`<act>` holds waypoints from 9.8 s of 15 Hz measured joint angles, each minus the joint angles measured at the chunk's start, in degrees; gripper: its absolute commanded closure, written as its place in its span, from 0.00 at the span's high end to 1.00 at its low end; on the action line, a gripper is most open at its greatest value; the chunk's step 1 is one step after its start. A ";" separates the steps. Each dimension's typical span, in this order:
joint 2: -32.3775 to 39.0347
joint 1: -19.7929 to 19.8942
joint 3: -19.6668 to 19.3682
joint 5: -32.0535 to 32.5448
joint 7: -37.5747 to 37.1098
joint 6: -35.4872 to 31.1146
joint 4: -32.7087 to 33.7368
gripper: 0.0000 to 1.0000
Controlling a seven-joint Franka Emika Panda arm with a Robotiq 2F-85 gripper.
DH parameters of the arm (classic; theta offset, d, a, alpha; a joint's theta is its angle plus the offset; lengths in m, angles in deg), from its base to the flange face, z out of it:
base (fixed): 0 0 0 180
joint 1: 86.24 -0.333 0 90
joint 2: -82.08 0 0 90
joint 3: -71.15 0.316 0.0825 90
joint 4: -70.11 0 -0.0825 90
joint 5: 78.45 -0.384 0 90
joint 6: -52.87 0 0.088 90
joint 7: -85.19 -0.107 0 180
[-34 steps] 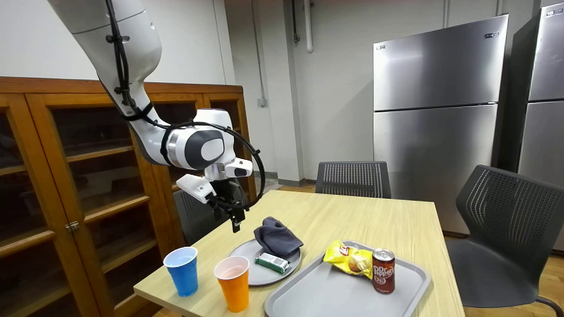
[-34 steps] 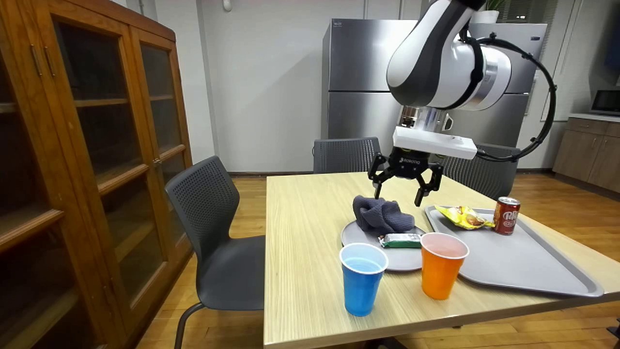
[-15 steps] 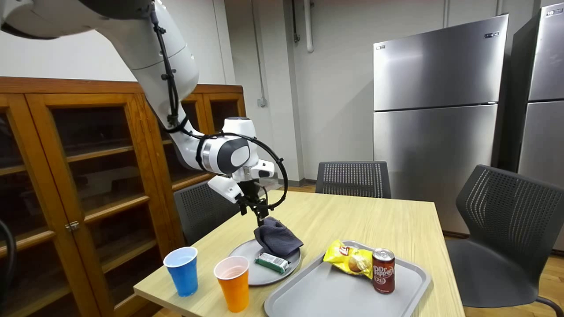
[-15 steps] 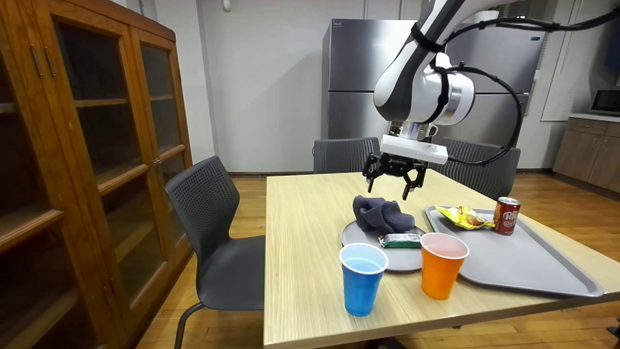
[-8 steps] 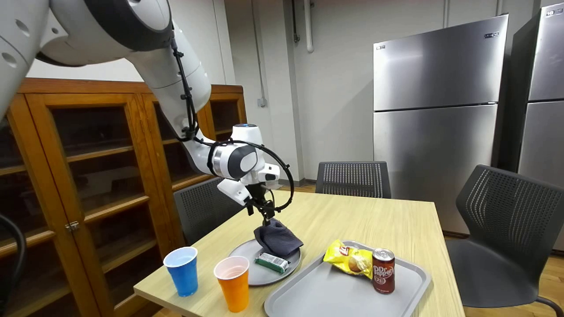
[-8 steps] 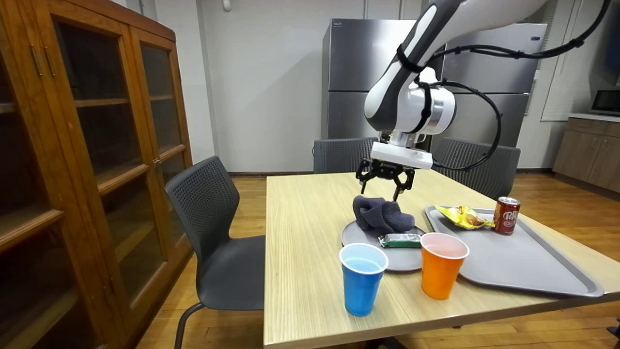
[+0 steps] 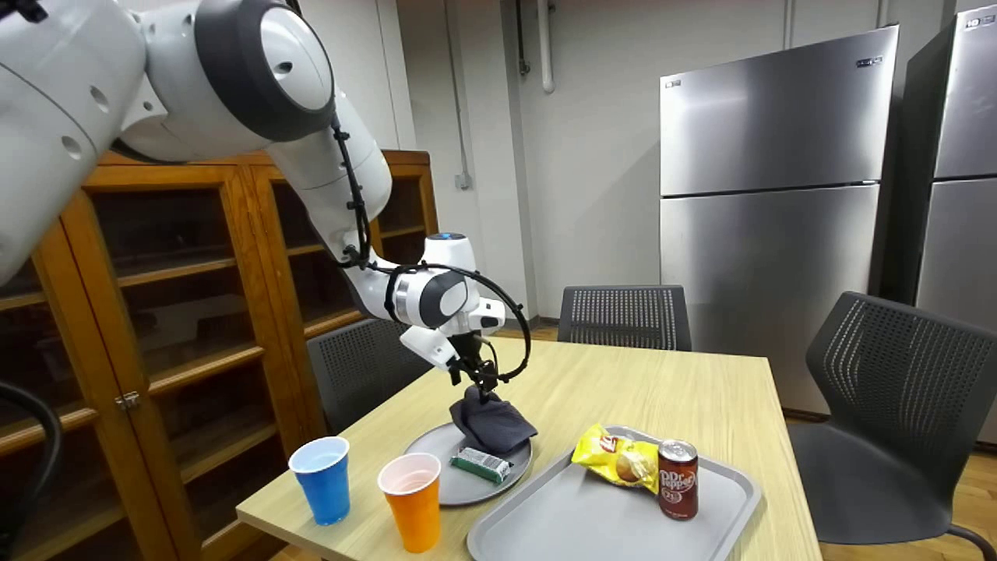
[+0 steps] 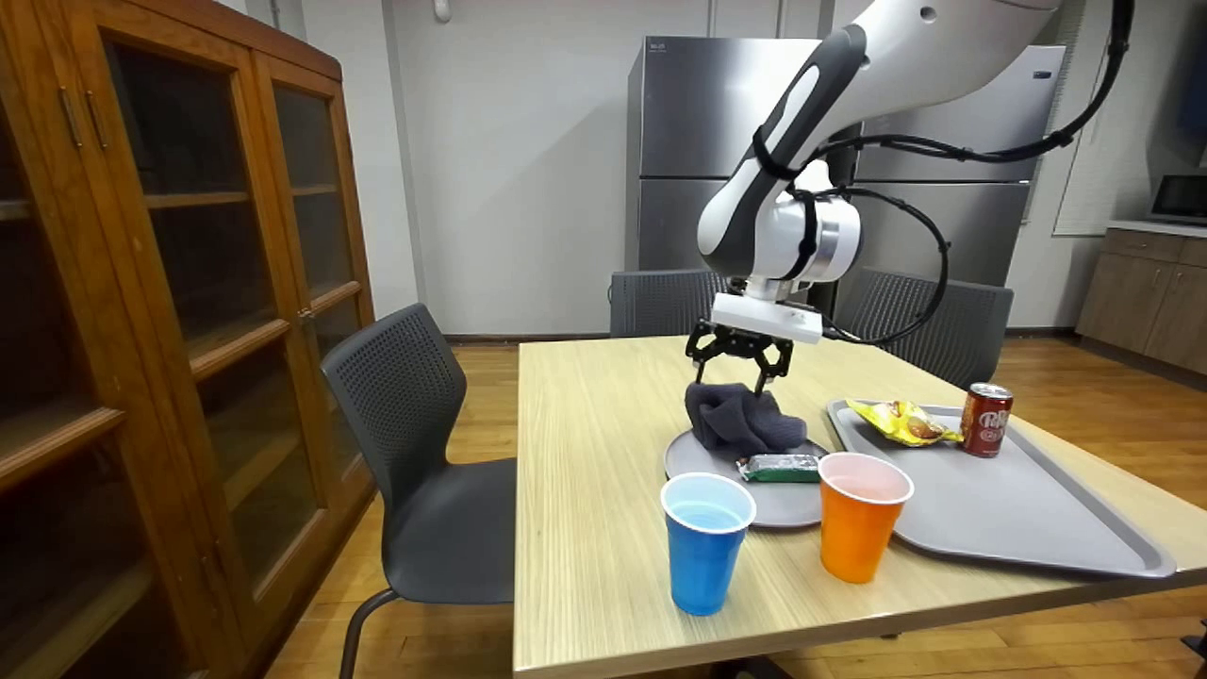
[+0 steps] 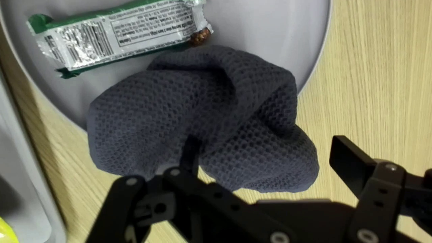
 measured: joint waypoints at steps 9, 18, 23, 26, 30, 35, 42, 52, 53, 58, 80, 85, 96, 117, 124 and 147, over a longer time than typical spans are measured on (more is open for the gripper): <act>4.28 -0.95 -1.97 1.95 -0.19 0.95 4.45 1.00; 5.96 -1.78 -3.07 3.63 -0.65 1.11 4.54 1.00; 6.38 -2.54 -3.99 3.91 -1.10 1.11 4.58 1.00; 6.44 -2.62 -4.09 3.94 -1.11 1.11 4.58 0.71; 6.45 -2.62 -4.13 3.94 -1.11 1.11 4.58 0.43; 6.45 -2.62 -4.17 3.94 -1.12 1.11 4.60 0.06; 6.45 -2.61 -4.20 3.94 -1.12 1.13 4.60 0.02; 4.55 -2.29 -4.38 3.94 -1.12 1.13 4.41 0.02; 3.89 -2.26 -4.38 3.94 -1.12 1.13 4.27 0.02; 0.62 -2.25 -4.13 3.93 -1.12 1.13 3.75 0.02; -0.96 -5.65 3.35 3.87 -1.12 1.06 3.70 0.02; 0.74 -6.87 3.82 3.87 -1.12 1.06 4.50 0.02; 3.67 -8.43 3.82 3.87 -1.31 1.02 6.38 0.40; -3.71 -5.89 -1.16 2.46 -11.12 2.28 0.60 1.00; -5.76 -6.09 -5.38 1.10 -24.45 4.51 -3.88 1.00; -5.24 -5.44 -7.97 1.09 -37.89 7.62 -8.18 1.00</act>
